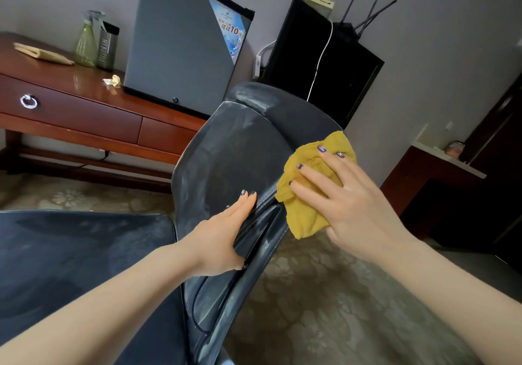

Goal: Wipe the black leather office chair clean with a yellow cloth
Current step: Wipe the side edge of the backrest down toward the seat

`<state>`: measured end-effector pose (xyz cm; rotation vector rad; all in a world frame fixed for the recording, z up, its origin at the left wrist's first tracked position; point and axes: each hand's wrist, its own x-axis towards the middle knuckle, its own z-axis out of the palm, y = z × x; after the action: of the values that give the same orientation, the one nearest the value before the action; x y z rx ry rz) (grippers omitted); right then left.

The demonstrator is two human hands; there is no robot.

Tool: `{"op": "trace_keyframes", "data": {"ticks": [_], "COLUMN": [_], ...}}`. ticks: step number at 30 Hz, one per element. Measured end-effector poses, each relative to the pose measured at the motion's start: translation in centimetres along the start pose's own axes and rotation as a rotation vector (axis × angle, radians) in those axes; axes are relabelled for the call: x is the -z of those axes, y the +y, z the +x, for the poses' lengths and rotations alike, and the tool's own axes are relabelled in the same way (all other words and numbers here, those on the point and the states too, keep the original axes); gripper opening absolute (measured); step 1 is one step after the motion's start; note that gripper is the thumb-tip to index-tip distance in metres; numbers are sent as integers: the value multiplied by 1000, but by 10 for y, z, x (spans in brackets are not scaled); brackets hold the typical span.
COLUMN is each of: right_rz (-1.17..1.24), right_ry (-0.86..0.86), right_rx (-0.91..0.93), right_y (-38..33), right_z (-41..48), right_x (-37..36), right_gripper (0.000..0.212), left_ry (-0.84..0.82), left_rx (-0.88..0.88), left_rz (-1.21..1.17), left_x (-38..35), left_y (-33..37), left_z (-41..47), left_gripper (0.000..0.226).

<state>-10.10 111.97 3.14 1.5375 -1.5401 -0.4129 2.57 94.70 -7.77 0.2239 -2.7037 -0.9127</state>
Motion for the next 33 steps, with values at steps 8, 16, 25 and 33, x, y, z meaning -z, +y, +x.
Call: {"op": "trace_keyframes", "data": {"ticks": [8,16,25,33], "right_rz": [37,114,-9,-28], "right_ry": [46,-1,-71,42], "right_rx": [-78,-48,48,-20], "right_y": [-23,-52,-30,-7], "right_z": [-1,-1,5,8], "right_x": [-10,-21,-6,8], "right_gripper": [37,30,28,34], "left_ry": [-7,0,0,-4], "left_rx": [-1,0,3,18], "left_rz": [16,31,44,17], "left_x": [-2,-6,-3,-1], "left_y": [-1,-4,-3,0], "left_z": [0,3,1,-1], "left_gripper": [117,118,118,115]}}
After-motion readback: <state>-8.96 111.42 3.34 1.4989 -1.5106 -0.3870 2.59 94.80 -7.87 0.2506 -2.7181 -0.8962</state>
